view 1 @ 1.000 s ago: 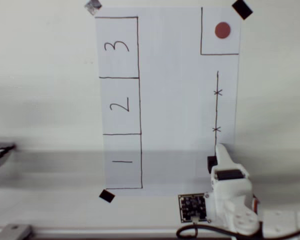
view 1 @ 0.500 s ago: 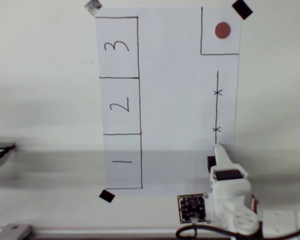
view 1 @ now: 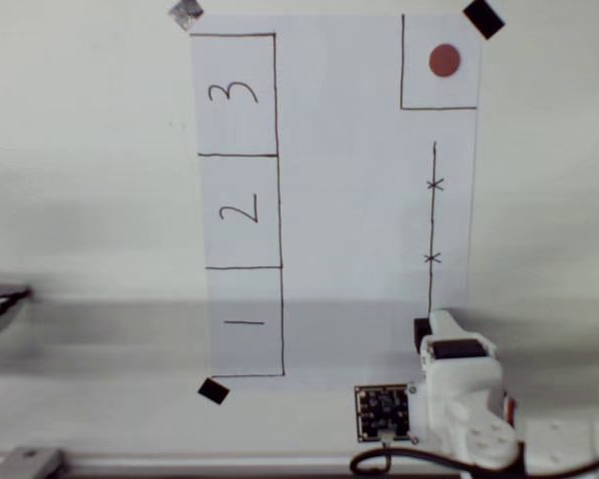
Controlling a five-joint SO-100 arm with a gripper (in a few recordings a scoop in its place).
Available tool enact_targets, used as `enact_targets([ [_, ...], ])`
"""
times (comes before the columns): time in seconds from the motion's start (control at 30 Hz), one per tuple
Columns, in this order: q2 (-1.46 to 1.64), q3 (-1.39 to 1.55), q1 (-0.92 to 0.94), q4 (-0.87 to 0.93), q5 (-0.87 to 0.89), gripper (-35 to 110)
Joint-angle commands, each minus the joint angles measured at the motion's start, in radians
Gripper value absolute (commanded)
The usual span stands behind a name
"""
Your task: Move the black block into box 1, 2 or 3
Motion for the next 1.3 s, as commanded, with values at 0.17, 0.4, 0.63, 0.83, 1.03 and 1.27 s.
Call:
enact_targets([
  [0.17, 0.187, -0.052, 0.029, -0.012, 0.035, 0],
  [0.4, 0.225, -0.127, 0.095, -0.012, 0.046, 0],
  [0.63, 0.143, -0.287, 0.175, -0.011, 0.041, 0],
  [0.83, 0.006, -0.454, 0.230, -0.006, 0.046, 0],
  [1.03, -0.176, -0.663, 0.284, -0.006, 0.032, 0],
  [1.27, -0.373, -0.917, 0.331, -0.006, 0.018, 0],
])
